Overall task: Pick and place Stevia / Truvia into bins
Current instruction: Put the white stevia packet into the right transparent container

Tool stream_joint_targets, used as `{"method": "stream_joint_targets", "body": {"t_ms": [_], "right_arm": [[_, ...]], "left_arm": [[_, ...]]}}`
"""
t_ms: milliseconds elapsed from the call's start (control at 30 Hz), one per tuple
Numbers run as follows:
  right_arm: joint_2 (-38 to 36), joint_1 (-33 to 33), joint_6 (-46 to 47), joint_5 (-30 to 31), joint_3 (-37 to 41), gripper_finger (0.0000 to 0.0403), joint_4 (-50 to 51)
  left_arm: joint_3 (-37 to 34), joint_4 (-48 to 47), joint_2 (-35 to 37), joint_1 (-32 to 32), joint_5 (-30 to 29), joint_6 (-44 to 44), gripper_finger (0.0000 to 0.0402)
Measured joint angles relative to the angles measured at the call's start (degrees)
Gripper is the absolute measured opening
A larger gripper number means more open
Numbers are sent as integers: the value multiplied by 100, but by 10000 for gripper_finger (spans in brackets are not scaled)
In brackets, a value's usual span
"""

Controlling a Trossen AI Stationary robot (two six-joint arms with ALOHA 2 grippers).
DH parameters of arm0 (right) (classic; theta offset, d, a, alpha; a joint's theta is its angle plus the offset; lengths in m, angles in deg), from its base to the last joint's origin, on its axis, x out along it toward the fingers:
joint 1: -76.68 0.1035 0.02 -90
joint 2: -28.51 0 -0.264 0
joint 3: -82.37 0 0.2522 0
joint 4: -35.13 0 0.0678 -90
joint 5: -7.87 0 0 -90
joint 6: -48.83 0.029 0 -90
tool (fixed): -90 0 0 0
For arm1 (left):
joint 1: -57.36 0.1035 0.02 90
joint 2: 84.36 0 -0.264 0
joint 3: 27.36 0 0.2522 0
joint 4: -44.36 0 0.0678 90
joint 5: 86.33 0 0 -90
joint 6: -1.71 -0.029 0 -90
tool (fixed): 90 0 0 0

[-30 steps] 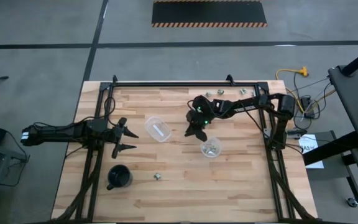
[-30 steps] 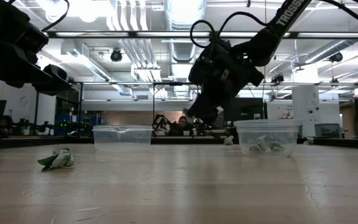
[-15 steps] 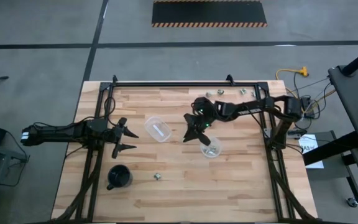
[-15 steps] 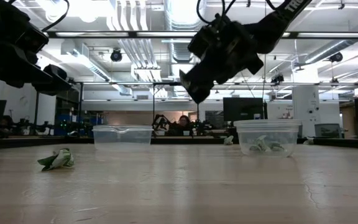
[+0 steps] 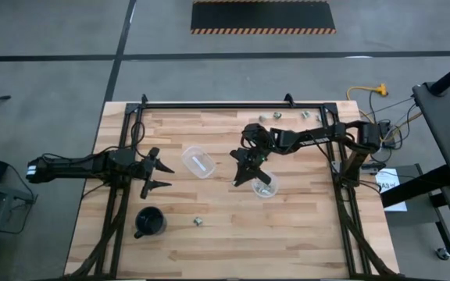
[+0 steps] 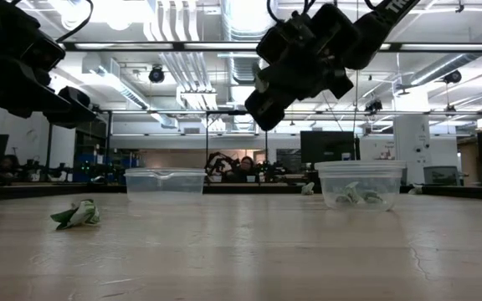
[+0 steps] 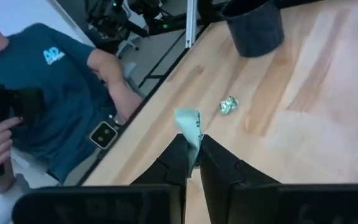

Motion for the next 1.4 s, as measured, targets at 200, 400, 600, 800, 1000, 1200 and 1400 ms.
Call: {"method": "stream_joint_targets", "body": {"t_ms": [200,400,600,800,1000,1200,1400], "right_arm": [[-340,159,27,316,94,20,62],[-870,261,18,893,389,20,475],[-1605,340,35,1764,940,20,770],[-2538,341,139,2455,1451,20,1232],[-3365,341,98,2766,2005,20,1347],[-3837,337,-86,3477,2419,20,1350],[-3945,329,-208,3644,2582,25,1357]], "left_arm": [[0,2,-4,0,0,0,209],[0,-1,-2,0,0,0,209],[0,1,-5,1,2,0,209],[0,3,-3,1,1,0,209],[0,3,-1,0,2,0,209],[0,2,-2,2,0,0,209],[0,1,-3,0,0,0,209]]}}
